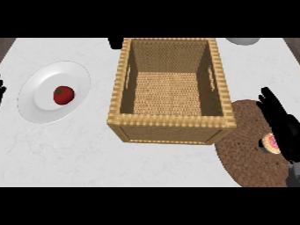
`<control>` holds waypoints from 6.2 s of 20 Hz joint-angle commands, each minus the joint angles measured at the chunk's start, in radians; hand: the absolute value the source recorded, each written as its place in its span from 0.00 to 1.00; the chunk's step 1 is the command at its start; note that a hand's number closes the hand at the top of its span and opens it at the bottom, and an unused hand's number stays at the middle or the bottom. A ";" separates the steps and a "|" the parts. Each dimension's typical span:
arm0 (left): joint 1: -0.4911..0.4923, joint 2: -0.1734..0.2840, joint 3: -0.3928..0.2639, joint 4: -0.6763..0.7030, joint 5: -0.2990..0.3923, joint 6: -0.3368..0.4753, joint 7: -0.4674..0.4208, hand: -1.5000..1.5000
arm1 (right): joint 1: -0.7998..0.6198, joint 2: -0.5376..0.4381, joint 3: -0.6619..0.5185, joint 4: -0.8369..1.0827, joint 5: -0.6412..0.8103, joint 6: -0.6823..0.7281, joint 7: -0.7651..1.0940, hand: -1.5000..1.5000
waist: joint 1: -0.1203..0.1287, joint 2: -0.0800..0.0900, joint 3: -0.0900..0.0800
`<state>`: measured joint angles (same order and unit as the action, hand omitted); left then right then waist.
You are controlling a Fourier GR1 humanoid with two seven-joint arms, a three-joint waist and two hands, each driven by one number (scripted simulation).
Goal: Pick the cupcake from the placemat and place it in the basket
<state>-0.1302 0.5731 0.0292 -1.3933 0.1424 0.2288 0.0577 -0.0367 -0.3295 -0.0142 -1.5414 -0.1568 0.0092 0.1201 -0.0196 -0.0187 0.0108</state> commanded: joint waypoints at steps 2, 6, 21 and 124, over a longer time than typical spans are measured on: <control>-0.061 -0.024 -0.032 -0.022 -0.039 -0.044 -0.034 0.50 | -0.120 0.027 -0.052 0.094 -0.006 -0.009 -0.060 1.00 | 0.023 0.020 -0.010; -0.072 -0.038 -0.121 -0.117 -0.069 -0.101 -0.127 0.50 | -0.234 0.036 -0.085 -0.009 -0.063 -0.039 -0.021 1.00 | 0.023 0.017 -0.011; -0.079 -0.073 -0.141 -0.122 -0.060 -0.120 -0.086 0.50 | -0.406 -0.094 0.073 0.112 0.573 -0.453 0.384 0.00 | -0.002 0.005 -0.023; -0.135 -0.291 0.100 -0.125 -0.284 -0.364 -0.054 0.50 | -0.234 -0.231 0.054 0.390 0.979 0.304 0.126 1.00 | 0.030 0.024 -0.010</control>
<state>-0.2194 0.2652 0.1103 -1.5606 -0.1578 -0.1142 0.0070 -0.1991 -0.5078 0.0325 -1.2399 0.7721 0.3805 0.3825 0.0029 -0.0040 -0.0097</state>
